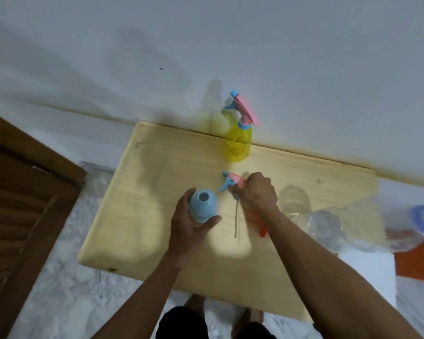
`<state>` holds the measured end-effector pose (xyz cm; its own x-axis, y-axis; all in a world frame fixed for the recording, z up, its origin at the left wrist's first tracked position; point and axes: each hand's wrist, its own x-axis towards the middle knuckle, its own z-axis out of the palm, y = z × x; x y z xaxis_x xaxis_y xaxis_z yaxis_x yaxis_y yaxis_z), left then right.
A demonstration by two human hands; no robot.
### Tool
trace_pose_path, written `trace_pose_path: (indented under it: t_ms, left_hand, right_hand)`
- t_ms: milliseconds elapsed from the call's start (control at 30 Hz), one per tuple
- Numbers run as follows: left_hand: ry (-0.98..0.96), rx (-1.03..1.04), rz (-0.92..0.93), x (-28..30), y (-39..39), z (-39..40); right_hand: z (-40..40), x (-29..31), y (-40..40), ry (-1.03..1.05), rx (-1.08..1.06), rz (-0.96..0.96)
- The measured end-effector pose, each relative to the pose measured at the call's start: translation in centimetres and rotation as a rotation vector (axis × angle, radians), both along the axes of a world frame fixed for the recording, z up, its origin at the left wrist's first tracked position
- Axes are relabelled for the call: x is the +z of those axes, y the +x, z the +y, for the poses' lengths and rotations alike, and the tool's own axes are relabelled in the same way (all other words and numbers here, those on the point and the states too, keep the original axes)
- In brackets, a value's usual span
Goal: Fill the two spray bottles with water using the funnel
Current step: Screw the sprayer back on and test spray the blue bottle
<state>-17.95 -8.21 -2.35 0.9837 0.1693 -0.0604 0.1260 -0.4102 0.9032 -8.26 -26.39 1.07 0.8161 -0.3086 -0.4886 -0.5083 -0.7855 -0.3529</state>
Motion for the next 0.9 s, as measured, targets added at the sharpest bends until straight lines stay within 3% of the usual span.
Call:
trace_pose_path:
  t_ms: [367,667,900]
  left_hand:
    - [-0.113,-0.037,-0.006,0.4,1.8,0.9]
    - [-0.508,-0.002,-0.059,7.8,1.5,-0.1]
    - [-0.611,-0.004,-0.184,15.1,-2.2,-2.1]
  right_hand:
    - [0.3,0.9,0.0,0.148,-0.218,-0.077]
    - [-1.5,10.3,-5.2,0.576,-0.265,-0.512]
    - [-2.5,21.7,-8.4,0.866,-0.216,-0.888]
